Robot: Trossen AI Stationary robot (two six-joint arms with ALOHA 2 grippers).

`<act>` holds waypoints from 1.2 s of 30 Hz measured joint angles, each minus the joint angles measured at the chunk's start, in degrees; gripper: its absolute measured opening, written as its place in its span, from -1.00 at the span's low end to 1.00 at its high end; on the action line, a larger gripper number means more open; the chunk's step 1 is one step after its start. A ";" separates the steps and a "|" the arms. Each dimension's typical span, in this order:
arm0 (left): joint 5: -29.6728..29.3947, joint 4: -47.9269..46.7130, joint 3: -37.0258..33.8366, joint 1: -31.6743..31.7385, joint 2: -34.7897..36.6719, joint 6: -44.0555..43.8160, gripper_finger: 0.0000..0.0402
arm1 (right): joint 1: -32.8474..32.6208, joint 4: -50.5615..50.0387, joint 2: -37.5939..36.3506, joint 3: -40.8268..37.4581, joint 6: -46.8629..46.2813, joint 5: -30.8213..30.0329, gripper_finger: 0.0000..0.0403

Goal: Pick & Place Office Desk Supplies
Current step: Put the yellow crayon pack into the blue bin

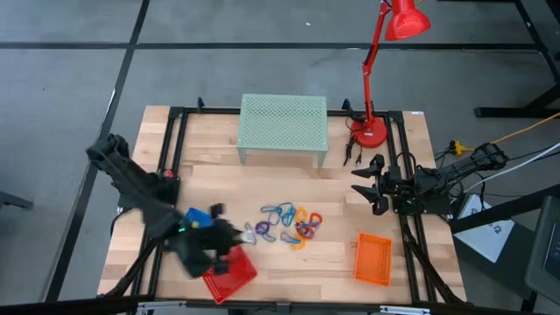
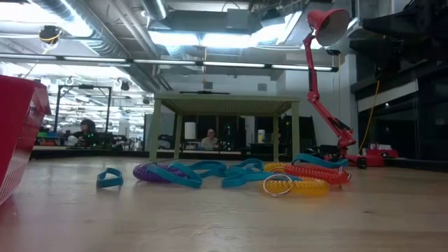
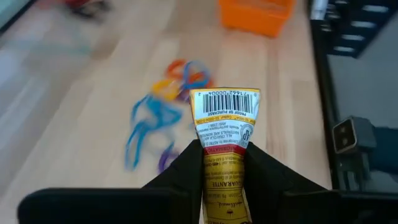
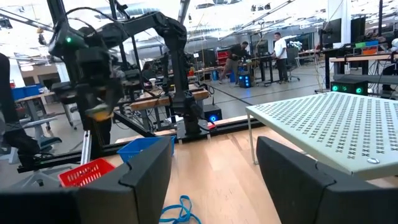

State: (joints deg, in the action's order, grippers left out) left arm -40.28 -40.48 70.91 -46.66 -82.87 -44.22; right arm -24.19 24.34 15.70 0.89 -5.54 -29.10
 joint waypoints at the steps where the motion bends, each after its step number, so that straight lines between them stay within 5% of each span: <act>1: -1.99 -3.71 0.00 -2.07 0.46 -5.92 -0.58 | -0.01 0.00 0.00 0.00 0.00 0.00 0.17; 7: -4.91 -25.56 -0.85 -12.73 -1.86 -42.77 -0.58 | -0.01 0.02 -0.01 0.00 0.00 -0.02 0.17; 13: 4.85 -36.92 -3.96 -18.12 -5.60 -68.59 -0.57 | 0.01 0.02 -0.01 0.00 0.00 -0.02 0.17; 19: 11.70 -35.91 -7.82 -19.42 -9.04 -73.42 -0.57 | -0.01 0.04 -0.01 0.00 0.00 -0.02 0.17; 25: 11.50 -32.49 -9.75 -18.12 -12.93 -71.20 -0.53 | 0.00 0.04 -0.01 0.00 -0.44 -0.02 0.17; 36: 10.08 -32.21 -9.73 -17.63 -13.53 -70.19 -0.01 | 0.00 0.04 -0.01 0.00 -1.31 0.00 0.17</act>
State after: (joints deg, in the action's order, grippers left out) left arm -30.20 -72.68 61.19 -64.29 -96.40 -114.41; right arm -24.20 24.38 15.68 0.89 -6.85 -29.10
